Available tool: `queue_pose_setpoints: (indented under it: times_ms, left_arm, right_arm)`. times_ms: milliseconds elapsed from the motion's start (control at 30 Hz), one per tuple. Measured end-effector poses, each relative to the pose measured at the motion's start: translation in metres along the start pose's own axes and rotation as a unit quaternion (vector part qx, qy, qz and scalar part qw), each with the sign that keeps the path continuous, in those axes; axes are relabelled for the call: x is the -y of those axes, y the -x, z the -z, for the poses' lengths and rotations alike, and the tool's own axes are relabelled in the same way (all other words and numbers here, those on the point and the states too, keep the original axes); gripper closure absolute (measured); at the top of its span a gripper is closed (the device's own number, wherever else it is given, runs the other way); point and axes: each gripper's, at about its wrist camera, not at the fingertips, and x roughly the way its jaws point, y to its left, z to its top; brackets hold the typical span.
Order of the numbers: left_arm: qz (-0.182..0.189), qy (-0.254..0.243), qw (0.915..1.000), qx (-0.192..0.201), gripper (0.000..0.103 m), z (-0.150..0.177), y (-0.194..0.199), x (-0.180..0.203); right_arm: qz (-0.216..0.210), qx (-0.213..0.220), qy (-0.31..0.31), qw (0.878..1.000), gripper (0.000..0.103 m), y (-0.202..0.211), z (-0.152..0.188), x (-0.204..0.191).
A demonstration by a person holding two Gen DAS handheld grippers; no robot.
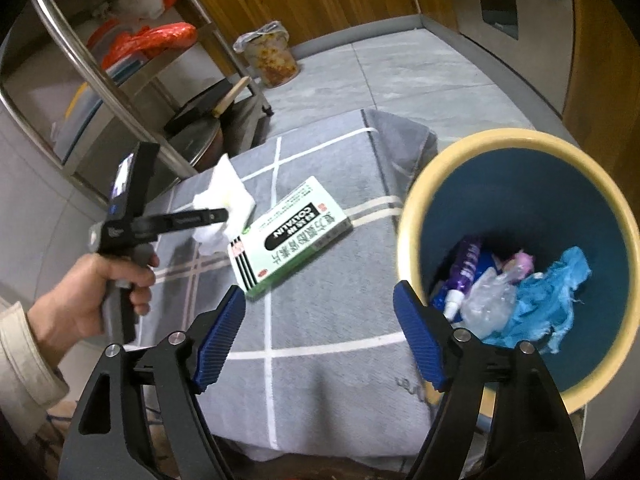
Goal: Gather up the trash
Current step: 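Grasp the white tissue with the left gripper while the right grasps the COLTALIN box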
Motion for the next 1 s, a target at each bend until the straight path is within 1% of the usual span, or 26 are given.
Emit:
queue_pose_setpoints:
  times_ms: [33, 67, 100, 233, 367, 433, 500, 567, 667, 733, 767, 800, 900, 1000]
  left_arm:
    - [0.003, -0.011, 0.9999, 0.002, 0.073, 0.0, 0.001, 0.002]
    - [0.004, -0.021, 0.9998, 0.0, 0.092, -0.001, 0.002, 0.004]
    - [0.001, -0.026, 0.9997, -0.002, 0.096, 0.0, 0.003, 0.005]
    - [0.009, -0.03, 0.9995, -0.003, 0.097, 0.005, 0.009, -0.001]
    - [0.022, -0.02, 0.9995, 0.008, 0.098, 0.015, 0.027, -0.021]
    - [0.027, -0.007, 0.9995, 0.016, 0.098, 0.022, 0.038, -0.037]
    - [0.041, 0.009, 0.9989, 0.023, 0.098, 0.03, 0.053, -0.054]
    - [0.047, 0.015, 0.9983, 0.031, 0.098, 0.041, 0.069, -0.065]
    - [0.064, 0.028, 0.9966, 0.042, 0.098, 0.058, 0.093, -0.078]
    - [0.076, 0.031, 0.9953, 0.052, 0.098, 0.065, 0.107, -0.084]
    - [0.079, 0.03, 0.995, 0.054, 0.098, 0.061, 0.107, -0.087]
    - [0.082, 0.029, 0.9944, 0.06, 0.098, 0.065, 0.113, -0.089]
    - [0.088, 0.032, 0.9934, 0.065, 0.098, 0.066, 0.118, -0.096]
    - [0.089, 0.035, 0.9932, 0.066, 0.098, 0.071, 0.12, -0.1]
  right_arm:
    - [-0.003, -0.004, -0.001, 1.0, 0.025, -0.006, -0.001, -0.002]
    - [-0.004, -0.008, -0.002, 1.0, 0.024, -0.009, -0.002, -0.003]
    - [-0.006, -0.012, -0.004, 1.0, 0.024, -0.014, -0.003, -0.005]
    - [-0.02, -0.026, -0.024, 0.999, 0.023, -0.034, -0.009, -0.012]
    - [-0.023, -0.032, -0.045, 0.998, 0.02, -0.053, -0.02, -0.019]
    - [-0.017, -0.037, -0.064, 0.997, 0.018, -0.064, -0.025, -0.021]
    - [-0.006, -0.044, -0.086, 0.995, 0.018, -0.076, -0.029, -0.021]
    - [0.003, -0.056, -0.116, 0.992, 0.018, -0.092, -0.031, -0.022]
    - [0.015, -0.061, -0.135, 0.989, 0.018, -0.108, -0.034, -0.026]
    - [0.022, -0.061, -0.13, 0.989, 0.016, -0.118, -0.039, -0.033]
    - [0.027, -0.062, -0.124, 0.99, 0.015, -0.123, -0.042, -0.037]
    - [0.033, -0.061, -0.119, 0.99, 0.014, -0.126, -0.044, -0.039]
    - [0.057, -0.059, -0.092, 0.992, 0.014, -0.137, -0.05, -0.049]
    - [0.082, -0.061, -0.048, 0.994, 0.014, -0.149, -0.056, -0.065]
